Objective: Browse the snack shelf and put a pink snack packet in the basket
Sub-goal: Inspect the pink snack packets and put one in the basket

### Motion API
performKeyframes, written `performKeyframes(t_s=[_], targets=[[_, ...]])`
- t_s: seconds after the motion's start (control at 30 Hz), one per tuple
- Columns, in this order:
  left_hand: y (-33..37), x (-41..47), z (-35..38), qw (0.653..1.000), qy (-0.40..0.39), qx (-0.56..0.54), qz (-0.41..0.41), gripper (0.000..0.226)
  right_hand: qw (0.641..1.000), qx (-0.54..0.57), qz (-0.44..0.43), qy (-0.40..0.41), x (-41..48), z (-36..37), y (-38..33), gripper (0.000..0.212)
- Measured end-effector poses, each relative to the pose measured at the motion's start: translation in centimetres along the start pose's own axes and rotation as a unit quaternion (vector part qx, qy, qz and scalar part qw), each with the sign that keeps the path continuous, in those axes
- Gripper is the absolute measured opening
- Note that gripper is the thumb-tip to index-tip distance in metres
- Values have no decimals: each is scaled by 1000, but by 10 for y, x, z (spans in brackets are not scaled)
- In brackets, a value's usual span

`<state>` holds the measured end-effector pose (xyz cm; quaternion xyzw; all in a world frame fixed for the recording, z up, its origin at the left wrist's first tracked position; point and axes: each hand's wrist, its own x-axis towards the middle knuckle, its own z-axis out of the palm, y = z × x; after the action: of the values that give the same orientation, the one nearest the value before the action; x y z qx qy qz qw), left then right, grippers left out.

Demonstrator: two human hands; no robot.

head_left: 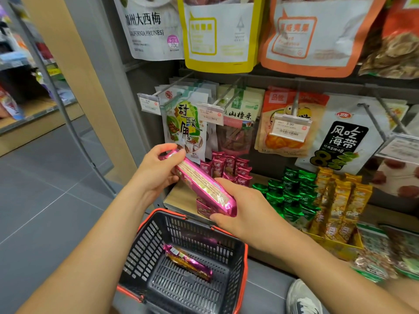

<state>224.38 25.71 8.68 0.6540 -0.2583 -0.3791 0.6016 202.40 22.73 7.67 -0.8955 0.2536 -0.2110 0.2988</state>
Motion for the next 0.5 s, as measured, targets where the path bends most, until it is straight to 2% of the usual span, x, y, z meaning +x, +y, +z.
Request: performKeyframes(t_s=[0.13,0.23,0.37,0.5], targets=[[-1,5,-3,996,30,-85,-13,13,995,-60,14,84,-2,-6,-1,40],[-1,7,-4,991,42,-123,-25,10,982,-116,32,147,-1,-8,-2,43],[-3,10,-9,980,72,-178,-44,10,989,-36,4,146,-3,-3,-6,54],[-5,11,-11,974,75,-206,-65,12,981,-14,-18,191,-5,-3,-7,47]])
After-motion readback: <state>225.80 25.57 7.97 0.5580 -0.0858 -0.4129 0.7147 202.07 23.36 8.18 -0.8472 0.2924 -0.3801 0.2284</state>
